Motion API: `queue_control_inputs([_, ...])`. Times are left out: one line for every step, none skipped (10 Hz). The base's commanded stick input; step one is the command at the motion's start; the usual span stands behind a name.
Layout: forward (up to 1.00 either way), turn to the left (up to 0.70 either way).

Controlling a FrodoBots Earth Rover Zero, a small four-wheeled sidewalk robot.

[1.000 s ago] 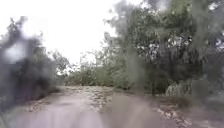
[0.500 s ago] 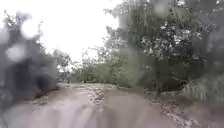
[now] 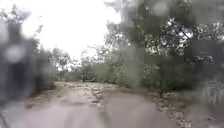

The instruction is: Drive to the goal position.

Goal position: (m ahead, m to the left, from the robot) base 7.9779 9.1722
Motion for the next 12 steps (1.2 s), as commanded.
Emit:
queue_control_inputs([0.70, 0.00])
queue_control_inputs([0.70, 0.00])
queue_control_inputs([0.70, 0.00])
queue_control_inputs([0.70, 0.00])
queue_control_inputs([0.70, 0.00])
queue_control_inputs([0.70, 0.00])
queue_control_inputs([0.70, 0.00])
queue_control_inputs([0.70, 0.00])
queue_control_inputs([0.70, 0.00])
queue_control_inputs([0.70, 0.00])
queue_control_inputs([0.70, 0.00])
queue_control_inputs([0.70, 0.00])
